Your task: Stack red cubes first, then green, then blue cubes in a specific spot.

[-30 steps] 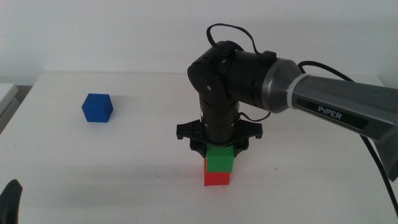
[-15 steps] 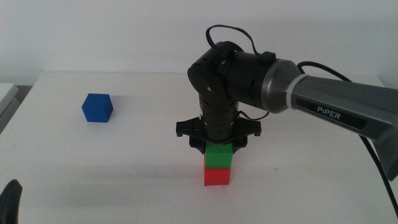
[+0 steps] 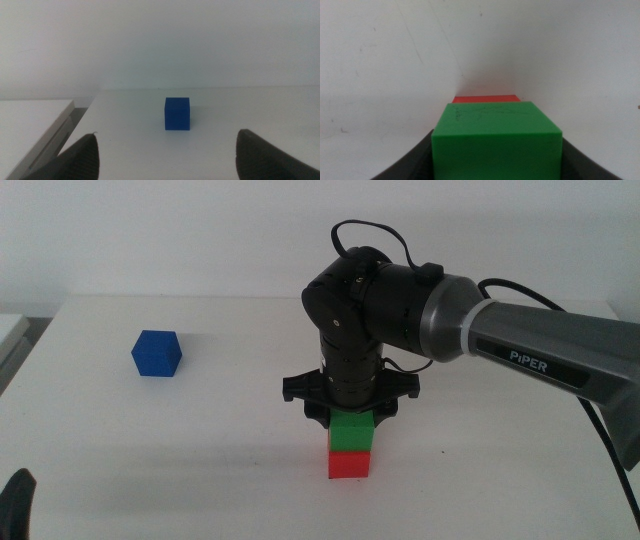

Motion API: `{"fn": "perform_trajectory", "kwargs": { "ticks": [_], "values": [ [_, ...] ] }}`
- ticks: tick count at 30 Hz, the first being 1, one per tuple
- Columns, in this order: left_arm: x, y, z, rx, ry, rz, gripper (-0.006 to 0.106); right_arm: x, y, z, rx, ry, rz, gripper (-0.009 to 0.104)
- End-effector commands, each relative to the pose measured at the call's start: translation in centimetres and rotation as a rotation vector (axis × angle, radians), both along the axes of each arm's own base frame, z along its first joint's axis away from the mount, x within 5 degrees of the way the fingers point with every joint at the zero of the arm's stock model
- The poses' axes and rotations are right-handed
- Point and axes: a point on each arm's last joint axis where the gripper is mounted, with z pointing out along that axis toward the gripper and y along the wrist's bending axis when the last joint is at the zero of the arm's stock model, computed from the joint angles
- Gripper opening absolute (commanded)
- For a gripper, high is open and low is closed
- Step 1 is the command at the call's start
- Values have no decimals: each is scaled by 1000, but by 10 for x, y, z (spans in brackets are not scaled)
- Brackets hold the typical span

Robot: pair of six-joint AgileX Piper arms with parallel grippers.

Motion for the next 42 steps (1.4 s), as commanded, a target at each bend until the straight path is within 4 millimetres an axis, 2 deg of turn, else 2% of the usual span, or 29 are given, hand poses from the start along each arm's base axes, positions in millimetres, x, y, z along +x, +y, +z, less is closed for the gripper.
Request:
{"fn": "perform_trajectory", "kwargs": {
  "ticks": [1, 5, 9, 11, 12, 17, 18, 19, 21, 23, 26, 29, 32, 37, 42],
  "values": [
    [0, 0, 0, -8, -8, 0, 94, 2, -3, -1, -10, 6, -1, 10],
    [0, 0, 0, -8, -8, 0, 94, 1, -2, -2, -2, 20, 18, 13],
    [0, 0, 0, -8, -8, 0, 94, 1, -2, -2, 0, 22, 18, 27],
    [0, 0, 0, -8, -8, 0, 94, 1, -2, -2, 0, 22, 18, 38],
    [0, 0, 0, -8, -8, 0, 94, 1, -2, -2, -2, 19, 18, 55],
    [0, 0, 0, -8, -8, 0, 94, 1, -2, -1, -1, 18, 19, 83],
    [0, 0, 0, -8, -8, 0, 94, 0, -3, 3, 5, 12, 19, 87],
    [0, 0, 0, -8, -8, 0, 94, -5, -7, 29, 43, -32, 34, 91],
    [0, 0, 0, -8, -8, 0, 94, -13, -15, 60, 70, -83, 57, 91],
    [0, 0, 0, -8, -8, 0, 94, -26, -31, 93, 73, -147, 80, 91],
    [0, 0, 0, -8, -8, 0, 94, -57, -66, 135, 87, -235, 131, 91],
    [0, 0, 0, -8, -8, 0, 94, -91, -104, 156, 96, -297, 216, 91],
    [0, 0, 0, -8, -8, 0, 94, -122, -136, 167, 115, -386, 320, 91],
    [0, 0, 0, -8, -8, 0, 94, -174, -181, 171, 161, -549, 473, 91],
    [0, 0, 0, -8, -8, 0, 94, -216, -211, 171, 260, -667, 577, 91]
  ]
}}
